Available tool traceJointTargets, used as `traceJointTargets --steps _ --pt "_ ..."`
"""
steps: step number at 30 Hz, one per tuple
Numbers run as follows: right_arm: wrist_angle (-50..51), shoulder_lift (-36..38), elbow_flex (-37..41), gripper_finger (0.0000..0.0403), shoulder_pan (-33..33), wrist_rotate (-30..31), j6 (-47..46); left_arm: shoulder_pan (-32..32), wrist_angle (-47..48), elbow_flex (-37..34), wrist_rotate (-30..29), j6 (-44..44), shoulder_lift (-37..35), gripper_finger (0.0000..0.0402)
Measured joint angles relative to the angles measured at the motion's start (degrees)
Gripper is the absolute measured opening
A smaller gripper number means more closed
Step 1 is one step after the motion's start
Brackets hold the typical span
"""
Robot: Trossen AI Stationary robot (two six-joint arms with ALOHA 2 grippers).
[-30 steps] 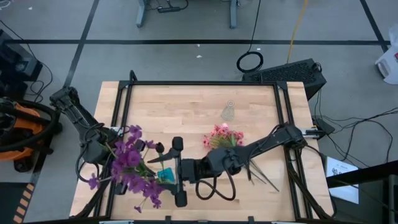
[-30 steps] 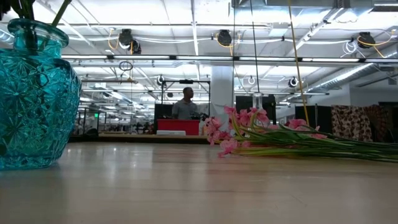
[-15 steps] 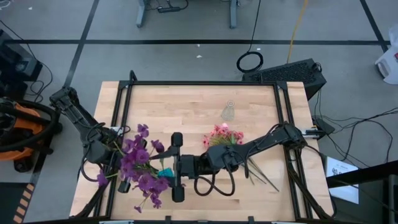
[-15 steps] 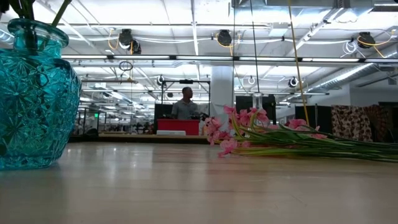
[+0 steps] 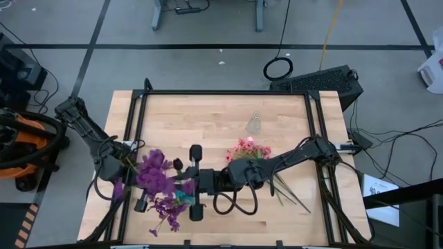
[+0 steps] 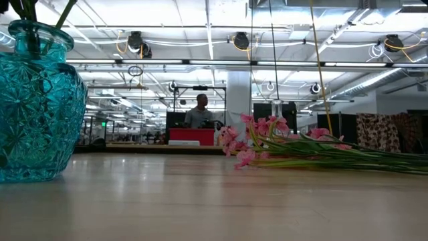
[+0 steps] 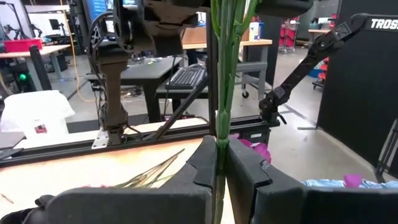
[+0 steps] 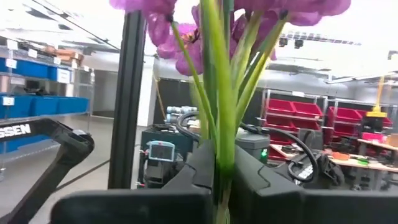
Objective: Sort flowers into vase by color
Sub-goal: Put the violet flower into the blue vase
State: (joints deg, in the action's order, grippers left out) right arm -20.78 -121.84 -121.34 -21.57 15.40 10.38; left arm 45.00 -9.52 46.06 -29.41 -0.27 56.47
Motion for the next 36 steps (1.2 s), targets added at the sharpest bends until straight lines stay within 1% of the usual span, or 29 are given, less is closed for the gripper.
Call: traceJointTargets --steps 3,6,11,14,17,19,21,25,28,29,31,33,36 --pt "0.41 0.0 0.0 0.0008 -1.03 3.54 2.13 0.25 -0.19 -0.04 0.0 0.0 -0.04 0.0025" --pt "0.67 0.06 0.0 0.0004 -2.82 7.97 5.5 1.78 -0.34 -0.07 -0.35 -0.02 -0.48 0.0048" --pt "1.24 0.11 0.0 0.0002 -6.19 11.95 8.35 5.2 -0.45 -0.07 -0.49 0.0 -2.5 0.013" --pt "0.95 0.2 0.07 0.0001 -7.91 15.3 9.89 7.08 1.81 -0.07 -1.21 0.04 -3.78 0.0181" --pt "-0.64 0.2 1.39 0.0001 -8.58 15.82 9.86 8.58 5.1 -0.07 -2.47 1.85 -4.97 0.0221" --pt "-3.81 0.22 3.84 0.0001 -8.56 15.85 9.39 9.44 7.13 -0.07 -3.47 3.0 -5.41 0.0239" --pt "-9.47 0.24 8.01 0.0001 -8.17 15.83 9.15 10.27 8.3 -0.07 -5.22 3.92 -5.51 0.0249" --pt "-28.74 0.22 19.1 0.0001 -6.53 15.13 10.26 11.32 10.32 -0.07 -8.66 4.45 -5.53 0.0252" --pt "-39.95 0.22 25.07 0.0 -5.17 13.13 9.78 11.78 10.86 -0.07 -10.68 4.46 -5.53 0.0253" --pt "-41.99 0.22 26.3 0.0 -4.74 11.94 9.18 11.83 11.13 -0.07 -10.83 4.48 -5.53 0.0253" --pt "-42.85 0.22 28.09 0.0 -3.79 10.25 6.57 11.93 11.91 -0.07 -11.38 4.58 -5.53 0.0253" --pt "-41.57 0.22 29.16 0.0 -3.1 10.03 4.05 12.02 12.61 -0.07 -11.82 5.85 -5.53 0.0253" --pt "-38.65 0.22 29.68 0.0 -2.73 10.21 2.86 12.02 13.08 -0.07 -12.63 7.17 -5.53 0.0253"
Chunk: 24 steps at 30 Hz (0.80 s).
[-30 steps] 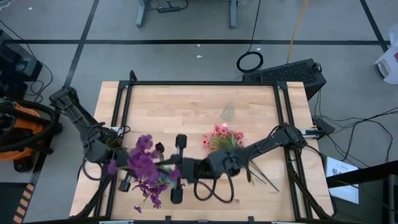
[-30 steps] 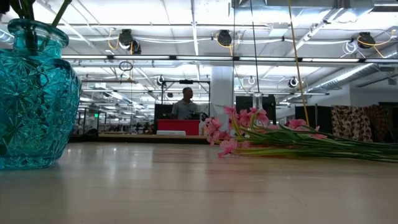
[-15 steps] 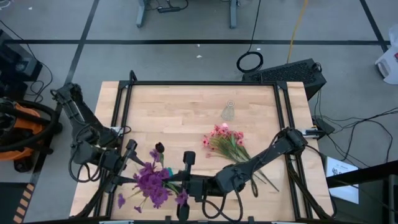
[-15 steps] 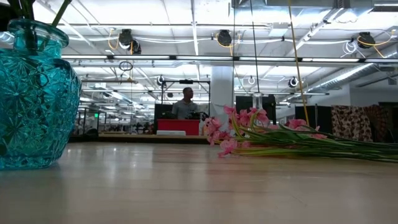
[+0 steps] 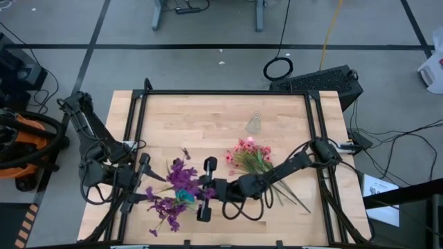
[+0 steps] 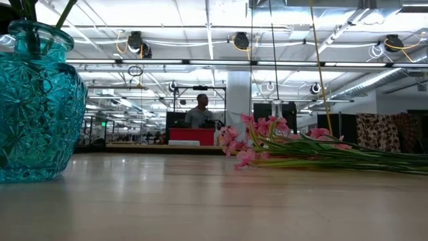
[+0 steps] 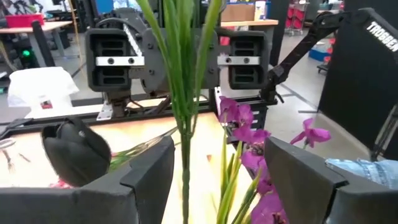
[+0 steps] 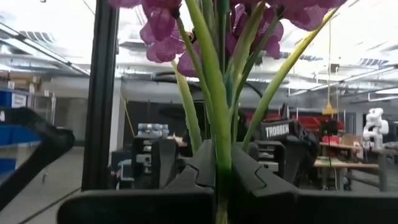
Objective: Sort flowers into vase by color
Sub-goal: Put the violet flower into the blue vase
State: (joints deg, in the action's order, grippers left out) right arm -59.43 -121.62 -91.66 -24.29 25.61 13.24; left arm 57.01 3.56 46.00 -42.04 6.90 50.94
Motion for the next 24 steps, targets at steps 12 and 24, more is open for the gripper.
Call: traceJointTargets --steps 12,24 --pt "-4.76 0.0 5.29 0.0 -0.25 2.85 -2.07 -0.04 0.09 0.0 -4.28 0.26 0.02 0.0253" --pt "-12.59 -3.02 9.23 0.0 0.44 -0.48 -6.62 -0.04 0.01 0.0 -9.13 0.28 0.04 0.0253"
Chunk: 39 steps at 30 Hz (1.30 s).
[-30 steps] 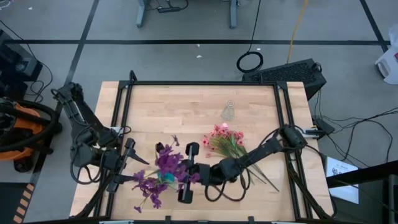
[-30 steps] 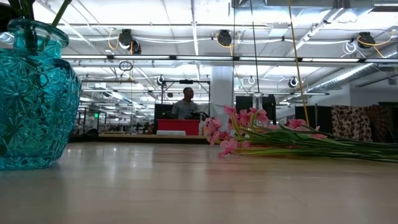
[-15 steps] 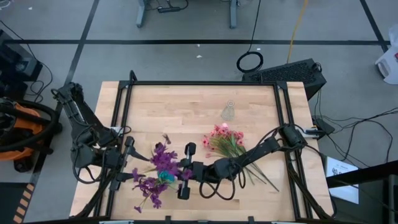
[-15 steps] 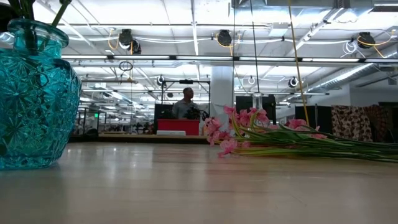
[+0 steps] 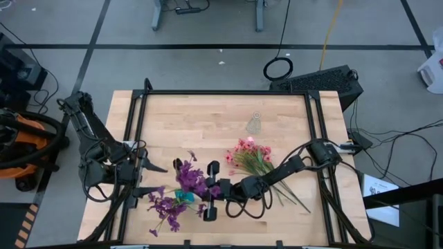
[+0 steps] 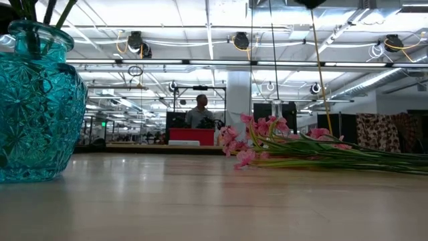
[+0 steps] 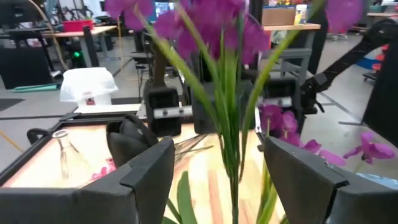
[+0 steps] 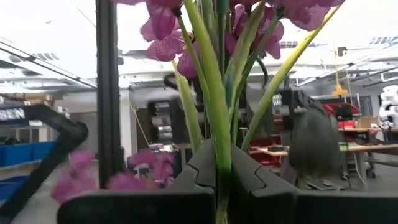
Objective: Sort flowers into vase by color
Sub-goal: Put the violet flower into the blue vase
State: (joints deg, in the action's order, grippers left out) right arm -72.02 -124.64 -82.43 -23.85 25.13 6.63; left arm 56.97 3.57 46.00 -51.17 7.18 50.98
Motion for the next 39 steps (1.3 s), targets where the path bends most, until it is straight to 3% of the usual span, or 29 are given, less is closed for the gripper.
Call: traceJointTargets --steps 12,39 --pt "-2.13 -3.96 -0.01 0.0004 1.9 0.26 -1.54 -0.12 -0.13 -0.43 -0.46 0.02 0.01 0.0253" --pt "11.78 -4.02 -0.1 0.0009 2.51 0.05 -7.49 -2.25 0.42 -1.55 -1.21 2.01 1.55 0.0253"
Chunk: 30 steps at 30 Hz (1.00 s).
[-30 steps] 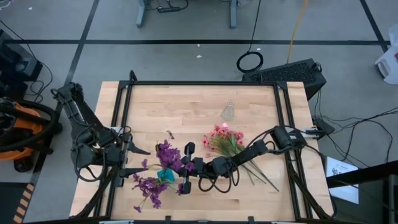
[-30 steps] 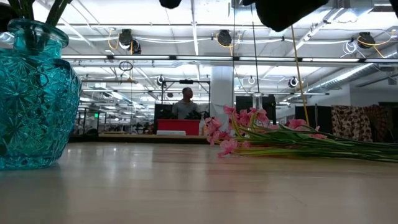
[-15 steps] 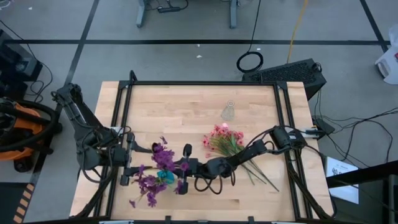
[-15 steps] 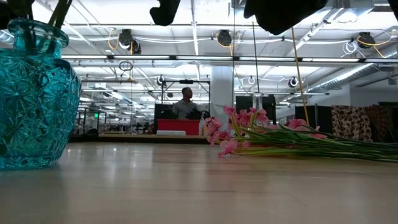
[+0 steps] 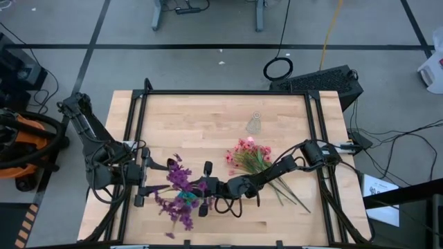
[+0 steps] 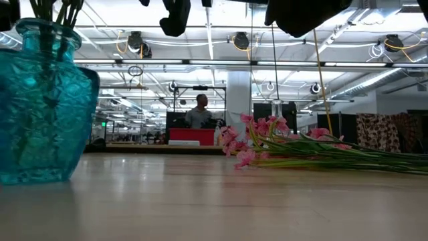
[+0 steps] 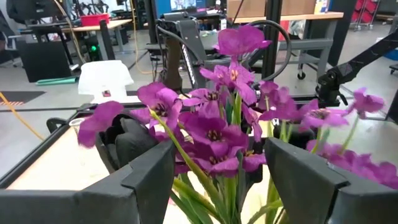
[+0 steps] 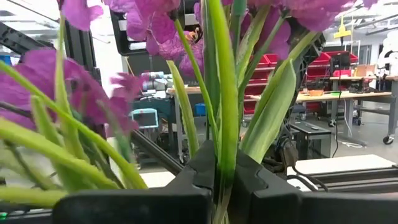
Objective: Sort flowers into vase by color
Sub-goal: Put the violet flower into the blue vase
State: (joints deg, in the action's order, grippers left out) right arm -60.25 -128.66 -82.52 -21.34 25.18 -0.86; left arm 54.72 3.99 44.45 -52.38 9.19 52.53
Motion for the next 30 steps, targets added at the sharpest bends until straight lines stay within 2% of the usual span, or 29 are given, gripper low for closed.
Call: traceJointTargets --steps 5,13,20,30 --pt "0.0 0.0 0.0 0.0014 0.0 -0.03 0.1 0.0 0.0 0.0 0.0 0.0 0.0 0.0253" --pt "1.21 0.0 0.0 0.0073 -0.15 -0.03 -0.47 0.0 0.55 0.0 0.0 0.61 0.0 0.0253" --pt "7.42 0.0 0.04 0.0108 -0.19 -0.05 -3.91 0.02 6.22 0.0 -0.13 5.6 0.0 0.0253" --pt "9.66 0.0 0.04 0.0157 -0.86 0.01 -5.26 4.63 7.52 0.0 -0.17 6.94 -0.15 0.0253"
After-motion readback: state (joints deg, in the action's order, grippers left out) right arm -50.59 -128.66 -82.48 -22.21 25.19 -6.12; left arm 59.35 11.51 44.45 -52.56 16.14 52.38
